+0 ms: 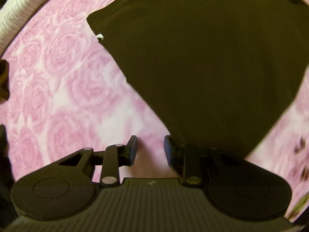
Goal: Fold clothes
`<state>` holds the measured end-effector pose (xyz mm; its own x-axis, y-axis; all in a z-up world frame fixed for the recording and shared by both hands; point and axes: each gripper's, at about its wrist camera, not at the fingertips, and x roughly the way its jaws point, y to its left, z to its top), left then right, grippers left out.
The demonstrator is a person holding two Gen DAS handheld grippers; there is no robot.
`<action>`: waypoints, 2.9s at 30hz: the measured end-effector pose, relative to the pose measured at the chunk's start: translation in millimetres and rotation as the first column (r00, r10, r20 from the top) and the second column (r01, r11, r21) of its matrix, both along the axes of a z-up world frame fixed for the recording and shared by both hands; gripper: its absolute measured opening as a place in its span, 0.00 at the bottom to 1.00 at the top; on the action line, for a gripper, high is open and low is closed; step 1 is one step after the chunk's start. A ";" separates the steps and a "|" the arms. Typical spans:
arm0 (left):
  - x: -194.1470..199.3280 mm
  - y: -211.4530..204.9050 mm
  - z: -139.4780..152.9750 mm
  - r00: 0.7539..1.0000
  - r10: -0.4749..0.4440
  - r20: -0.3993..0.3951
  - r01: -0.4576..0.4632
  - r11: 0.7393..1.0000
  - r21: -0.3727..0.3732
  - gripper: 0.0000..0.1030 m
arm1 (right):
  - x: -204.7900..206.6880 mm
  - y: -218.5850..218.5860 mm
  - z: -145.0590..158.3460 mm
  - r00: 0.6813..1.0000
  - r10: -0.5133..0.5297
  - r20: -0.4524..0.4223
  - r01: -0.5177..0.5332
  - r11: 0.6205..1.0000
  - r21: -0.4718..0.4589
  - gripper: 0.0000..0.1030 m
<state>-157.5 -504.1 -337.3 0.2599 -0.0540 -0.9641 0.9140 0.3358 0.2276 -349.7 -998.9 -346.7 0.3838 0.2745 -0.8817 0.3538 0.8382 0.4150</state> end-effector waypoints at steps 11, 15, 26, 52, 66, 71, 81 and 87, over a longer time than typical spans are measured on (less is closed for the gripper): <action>-144.5 18.9 27.9 0.777 -0.568 0.272 0.579 0.814 0.047 0.54 | -80.3 173.8 52.5 0.851 0.524 -0.034 -0.467 0.726 -0.504 0.55; -161.7 14.4 -16.7 0.628 -0.701 0.338 0.681 0.706 0.197 0.44 | -105.5 234.4 15.3 0.660 0.705 -0.260 -0.619 0.315 -0.719 0.55; -128.6 30.3 -18.6 0.660 -0.675 0.331 0.668 0.728 0.153 0.06 | -111.2 231.6 -26.8 0.616 0.630 -0.473 -0.659 0.082 -0.748 0.11; -222.8 144.6 51.3 0.806 -0.572 0.149 0.565 0.820 0.092 0.29 | -268.8 332.2 39.0 0.798 0.381 -0.468 -0.599 0.416 -0.684 0.43; -139.6 108.8 82.6 0.656 -0.717 0.235 0.728 0.683 0.054 0.67 | -203.6 454.2 101.7 0.965 0.218 -0.146 -0.260 0.718 -0.646 0.55; -104.4 116.8 47.0 0.237 -0.913 0.333 0.948 0.292 0.126 0.69 | -153.9 512.9 92.9 0.986 0.130 -0.105 -0.167 0.765 -0.622 0.55; -37.0 92.6 -27.2 -0.254 -0.857 0.449 0.962 -0.173 0.213 0.73 | -62.4 611.1 53.1 0.994 -0.077 -0.080 0.016 0.809 -0.588 0.55; -20.7 72.4 -36.8 -0.308 -0.818 0.486 0.950 -0.242 0.196 0.66 | -49.8 654.9 21.2 0.984 -0.003 -0.179 -0.125 0.703 -0.700 0.55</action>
